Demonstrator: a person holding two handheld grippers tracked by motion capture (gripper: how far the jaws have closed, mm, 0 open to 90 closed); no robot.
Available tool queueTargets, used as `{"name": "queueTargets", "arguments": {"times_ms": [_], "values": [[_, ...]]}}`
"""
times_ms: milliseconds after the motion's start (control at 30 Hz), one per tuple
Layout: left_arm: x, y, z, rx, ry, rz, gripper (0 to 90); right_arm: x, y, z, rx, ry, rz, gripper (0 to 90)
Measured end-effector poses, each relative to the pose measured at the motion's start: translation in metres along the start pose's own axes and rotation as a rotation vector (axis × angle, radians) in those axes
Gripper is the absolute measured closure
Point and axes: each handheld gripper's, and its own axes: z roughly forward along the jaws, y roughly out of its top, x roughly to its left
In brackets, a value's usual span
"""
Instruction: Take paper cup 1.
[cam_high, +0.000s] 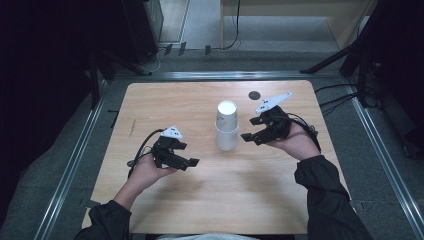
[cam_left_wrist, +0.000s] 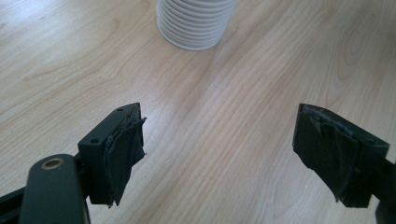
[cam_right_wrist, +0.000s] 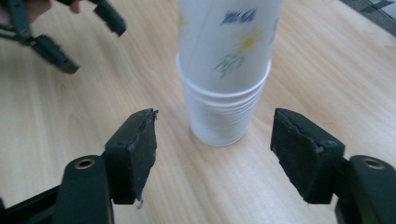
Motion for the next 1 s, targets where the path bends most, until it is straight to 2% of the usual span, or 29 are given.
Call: {"name": "queueTargets", "arguments": {"times_ms": [100, 233, 433, 600, 800, 900, 1000], "values": [[-0.001, -0.002, 0.0, 0.002, 0.023, 0.01, 16.4, -0.007, 0.007, 0.003, -0.009, 0.011, 0.01, 30.2], [0.0, -0.004, -0.003, 0.0, 0.016, -0.012, 16.4, -0.011, 0.018, 0.008, 0.023, 0.016, 0.004, 26.8], [-0.002, -0.009, -0.006, 0.004, 0.017, -0.021, 16.5, -0.012, 0.038, 0.011, 0.023, 0.027, -0.016, 23.8], [-0.003, -0.012, -0.009, -0.014, 0.002, -0.039, 16.4, -0.011, 0.049, 0.018, 0.05, 0.02, -0.041, 22.4], [-0.005, -0.014, -0.008, -0.019, -0.008, -0.054, 16.5, -0.013, 0.063, 0.026, 0.073, 0.027, -0.049, 21.7], [-0.006, -0.015, -0.008, -0.011, -0.011, -0.044, 16.4, -0.013, 0.071, 0.031, 0.101, 0.045, -0.049, 21.6], [-0.006, -0.015, -0.009, -0.016, -0.013, -0.049, 16.5, -0.013, 0.078, 0.036, 0.136, 0.04, -0.062, 21.3]]}}
